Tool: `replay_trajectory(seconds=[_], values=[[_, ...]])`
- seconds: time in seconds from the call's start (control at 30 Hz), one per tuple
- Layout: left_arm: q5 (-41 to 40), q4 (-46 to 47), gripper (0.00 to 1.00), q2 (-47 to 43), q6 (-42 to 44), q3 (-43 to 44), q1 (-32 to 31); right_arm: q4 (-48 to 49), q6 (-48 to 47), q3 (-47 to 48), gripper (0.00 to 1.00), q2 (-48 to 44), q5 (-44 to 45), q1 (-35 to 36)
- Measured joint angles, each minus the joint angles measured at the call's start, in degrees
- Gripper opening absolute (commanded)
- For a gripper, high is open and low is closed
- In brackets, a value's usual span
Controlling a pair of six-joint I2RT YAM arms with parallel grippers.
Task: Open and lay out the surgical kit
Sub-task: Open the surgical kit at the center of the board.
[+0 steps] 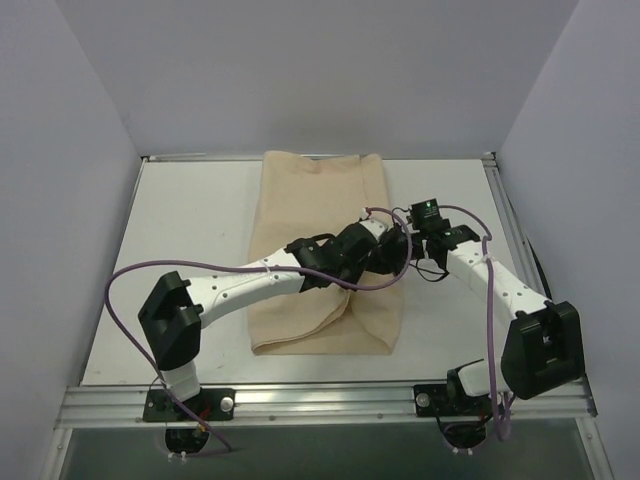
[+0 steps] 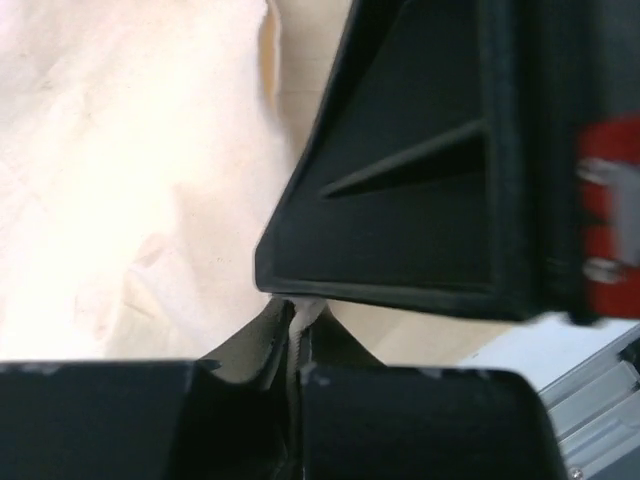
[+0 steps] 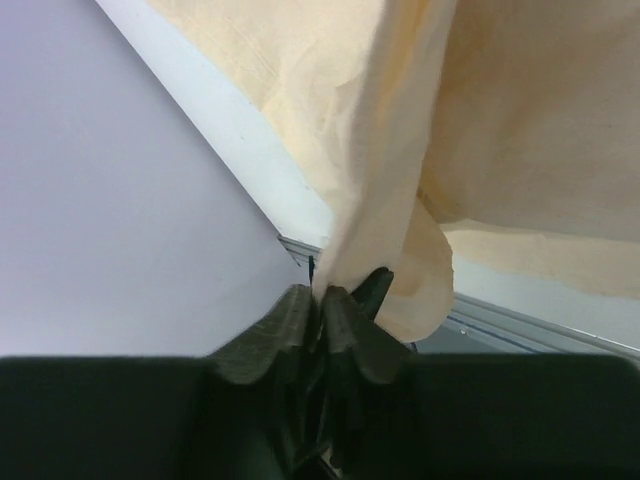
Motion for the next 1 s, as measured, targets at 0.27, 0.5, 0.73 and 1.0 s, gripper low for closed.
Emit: replay_trajectory(seconds=[0.27,0.5,0.73,1.0], values=[[-0.7,-4.0,0.02,-10.5,-4.1,-8.0,10.6,-3.5,-12.6,10.7,0.79,3.9,2.6,-1.1],[-2.7,-13.4,0.02,-30.9,-7.5,-15.9,36.1,-9.8,-27.1,23.6,0.81,8.8,7.0,-5.1],[-9.7,-28.2,0.04,-41.5,-10.4,-16.7,55.3,-12.6,-39.1,28.9,0.77,16.7,8.3,2.0],[-6.9,-34.9,0.04,-35.5,-9.8,-16.3,71.6,-11.5,-45.6,31.3,0.66,24.7,6.8,14.8]])
